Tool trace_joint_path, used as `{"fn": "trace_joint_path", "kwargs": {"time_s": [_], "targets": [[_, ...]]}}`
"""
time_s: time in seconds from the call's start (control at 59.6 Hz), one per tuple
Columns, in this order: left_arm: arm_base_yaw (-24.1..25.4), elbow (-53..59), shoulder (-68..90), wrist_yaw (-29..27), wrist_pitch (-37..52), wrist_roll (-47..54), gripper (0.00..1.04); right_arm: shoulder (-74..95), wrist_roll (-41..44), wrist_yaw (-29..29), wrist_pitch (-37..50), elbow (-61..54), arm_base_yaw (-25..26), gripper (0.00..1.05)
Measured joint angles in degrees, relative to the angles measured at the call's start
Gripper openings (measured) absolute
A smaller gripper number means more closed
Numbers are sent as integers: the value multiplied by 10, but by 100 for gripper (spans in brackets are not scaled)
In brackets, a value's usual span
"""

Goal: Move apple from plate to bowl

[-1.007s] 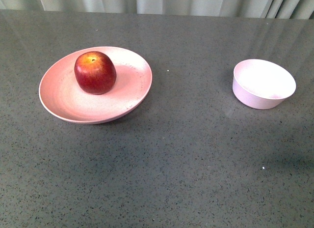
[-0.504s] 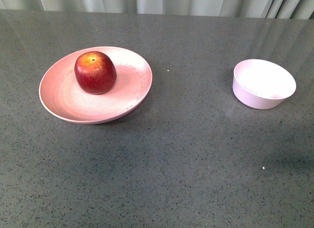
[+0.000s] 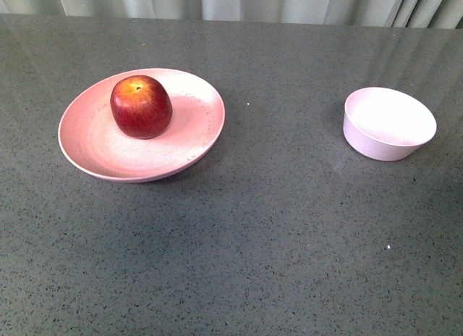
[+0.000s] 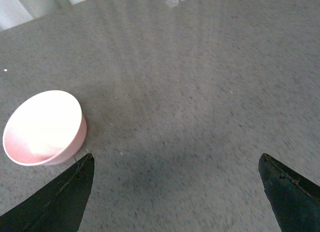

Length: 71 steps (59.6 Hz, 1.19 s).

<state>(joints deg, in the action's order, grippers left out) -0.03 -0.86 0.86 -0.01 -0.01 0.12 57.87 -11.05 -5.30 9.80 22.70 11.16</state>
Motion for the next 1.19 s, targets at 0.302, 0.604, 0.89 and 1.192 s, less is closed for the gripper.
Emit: {"fn": "trace_joint_path", "kwargs": {"time_s": [0.302, 0.604, 0.89, 1.192], "targets": [[0, 0, 0, 0, 0, 0, 96, 347, 53, 21, 53, 167, -62, 96], [0, 0, 0, 0, 0, 0, 96, 506, 57, 21, 27, 282, -106, 96], [0, 0, 0, 0, 0, 0, 96, 551, 42, 19, 13, 317, -116, 63], [0, 0, 0, 0, 0, 0, 96, 558, 28, 35, -5, 339, -128, 21]]}}
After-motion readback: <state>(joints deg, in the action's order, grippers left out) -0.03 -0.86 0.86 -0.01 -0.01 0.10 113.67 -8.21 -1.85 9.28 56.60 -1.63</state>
